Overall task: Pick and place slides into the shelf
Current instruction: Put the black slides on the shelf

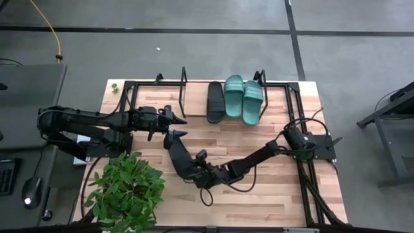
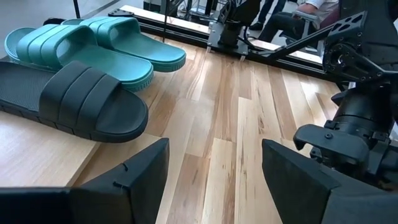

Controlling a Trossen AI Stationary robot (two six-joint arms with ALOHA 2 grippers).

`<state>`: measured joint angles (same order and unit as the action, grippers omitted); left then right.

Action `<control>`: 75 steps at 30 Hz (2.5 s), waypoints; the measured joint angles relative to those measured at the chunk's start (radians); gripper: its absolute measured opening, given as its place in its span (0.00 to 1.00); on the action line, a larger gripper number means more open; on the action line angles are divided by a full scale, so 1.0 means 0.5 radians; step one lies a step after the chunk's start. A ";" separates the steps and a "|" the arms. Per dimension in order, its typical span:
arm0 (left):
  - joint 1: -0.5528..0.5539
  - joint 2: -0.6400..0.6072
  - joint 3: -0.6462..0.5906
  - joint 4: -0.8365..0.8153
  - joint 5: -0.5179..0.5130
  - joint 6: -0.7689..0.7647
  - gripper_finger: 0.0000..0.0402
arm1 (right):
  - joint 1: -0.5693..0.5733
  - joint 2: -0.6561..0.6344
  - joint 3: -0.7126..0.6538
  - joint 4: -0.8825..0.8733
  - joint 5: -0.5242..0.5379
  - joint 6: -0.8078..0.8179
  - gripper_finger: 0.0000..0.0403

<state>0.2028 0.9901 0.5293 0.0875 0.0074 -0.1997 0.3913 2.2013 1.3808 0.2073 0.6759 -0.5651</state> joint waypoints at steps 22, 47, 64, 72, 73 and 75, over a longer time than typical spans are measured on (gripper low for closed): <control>0.000 0.000 0.000 0.001 0.000 0.000 0.59 | -0.033 0.082 0.000 0.129 0.084 0.013 0.43; 0.000 0.001 0.000 0.002 0.000 -0.001 0.59 | -0.076 0.083 0.000 0.123 0.056 0.103 0.25; 0.000 -0.011 0.000 -0.004 -0.060 0.021 0.59 | -0.067 0.083 0.000 0.114 0.181 -0.003 0.01; 0.000 -0.194 0.001 -0.094 -0.106 0.023 0.59 | -0.051 -0.029 0.000 0.020 0.254 0.136 0.00; 0.000 -0.229 0.001 -0.111 -0.106 0.023 0.59 | -0.048 -0.051 0.000 -0.018 0.273 0.135 0.00; 0.000 -0.312 0.001 -0.185 -0.109 0.023 0.59 | -0.044 -0.093 0.000 -0.048 0.319 0.136 0.00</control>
<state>0.2028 0.8340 0.5297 -0.0051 -0.0469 -0.1882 0.3691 2.1550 1.3808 0.1833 0.8352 -0.4971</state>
